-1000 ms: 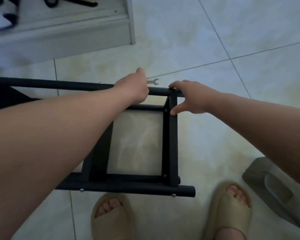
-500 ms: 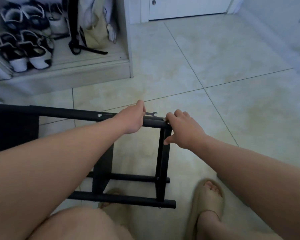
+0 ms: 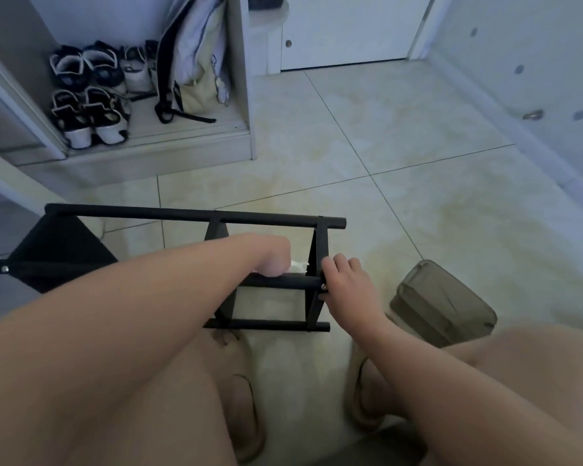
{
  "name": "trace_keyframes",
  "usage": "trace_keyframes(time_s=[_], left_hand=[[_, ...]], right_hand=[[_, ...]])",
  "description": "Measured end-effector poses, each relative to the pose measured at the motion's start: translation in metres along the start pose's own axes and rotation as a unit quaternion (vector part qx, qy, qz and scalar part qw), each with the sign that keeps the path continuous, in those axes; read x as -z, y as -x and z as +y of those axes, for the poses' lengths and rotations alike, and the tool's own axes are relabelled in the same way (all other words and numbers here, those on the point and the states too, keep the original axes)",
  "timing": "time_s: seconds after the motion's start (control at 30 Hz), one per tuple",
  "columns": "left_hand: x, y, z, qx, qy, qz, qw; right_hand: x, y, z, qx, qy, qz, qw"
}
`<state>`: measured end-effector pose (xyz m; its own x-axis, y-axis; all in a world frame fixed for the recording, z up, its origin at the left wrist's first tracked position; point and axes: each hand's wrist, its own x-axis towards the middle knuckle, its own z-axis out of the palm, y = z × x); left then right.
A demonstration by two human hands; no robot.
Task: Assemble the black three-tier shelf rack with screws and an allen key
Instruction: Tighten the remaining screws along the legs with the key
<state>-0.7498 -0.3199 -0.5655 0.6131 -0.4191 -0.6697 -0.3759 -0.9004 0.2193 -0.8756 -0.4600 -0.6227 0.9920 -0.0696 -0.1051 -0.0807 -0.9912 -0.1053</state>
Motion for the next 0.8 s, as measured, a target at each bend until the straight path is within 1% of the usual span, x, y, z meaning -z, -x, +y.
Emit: trace_keyframes(time_s=[0.03,0.1,0.13,0.17,0.2,0.23,0.27,0.3,0.33,0.43,0.57,0.67,0.73,0.8], left_hand=[[-0.009,0.008,0.003,0.000,0.000,0.012,1.000],[-0.027,0.025,0.007,-0.003,-0.003,0.010,1.000],[-0.038,0.030,0.006,-0.027,-0.015,-0.005,0.999],[-0.045,0.032,0.003,-0.026,-0.092,-0.043,0.995],[-0.049,0.036,-0.001,-0.029,-0.133,-0.016,0.991],[-0.056,0.036,-0.001,-0.004,-0.076,0.000,0.997],[-0.063,0.039,0.000,0.025,0.051,0.033,0.998],[-0.067,0.045,-0.003,0.034,0.147,0.074,0.986],[-0.071,0.045,-0.006,0.039,0.161,0.105,0.981],[-0.096,0.046,-0.011,0.030,0.132,0.111,0.985],[-0.127,0.051,-0.008,0.016,0.152,0.142,0.978],[-0.147,0.057,-0.007,0.032,0.154,0.141,0.977],[-0.152,0.060,-0.005,0.031,0.149,0.150,0.977],[-0.155,0.061,-0.007,0.024,0.137,0.140,0.980]], right_hand=[[-0.002,0.009,-0.003,0.002,0.000,0.000,1.000],[-0.004,0.023,-0.007,0.009,-0.003,0.002,1.000],[-0.005,0.028,-0.009,0.013,-0.001,-0.001,1.000],[-0.006,0.033,-0.011,0.015,-0.001,-0.005,1.000],[-0.008,0.039,-0.013,0.012,-0.003,-0.007,1.000],[-0.009,0.045,-0.015,0.007,-0.010,-0.008,1.000],[-0.012,0.051,-0.017,0.002,-0.018,-0.009,1.000],[-0.015,0.057,-0.019,-0.003,-0.025,-0.013,1.000],[-0.017,0.062,-0.021,-0.006,-0.030,-0.015,0.999],[-0.023,0.076,-0.027,-0.016,-0.034,-0.022,0.999],[-0.028,0.097,-0.028,-0.021,-0.025,-0.053,0.998],[-0.029,0.105,-0.029,-0.017,-0.024,-0.086,0.996],[-0.028,0.109,-0.031,-0.013,-0.036,-0.105,0.994],[-0.024,0.111,-0.031,-0.013,-0.061,-0.128,0.990]])
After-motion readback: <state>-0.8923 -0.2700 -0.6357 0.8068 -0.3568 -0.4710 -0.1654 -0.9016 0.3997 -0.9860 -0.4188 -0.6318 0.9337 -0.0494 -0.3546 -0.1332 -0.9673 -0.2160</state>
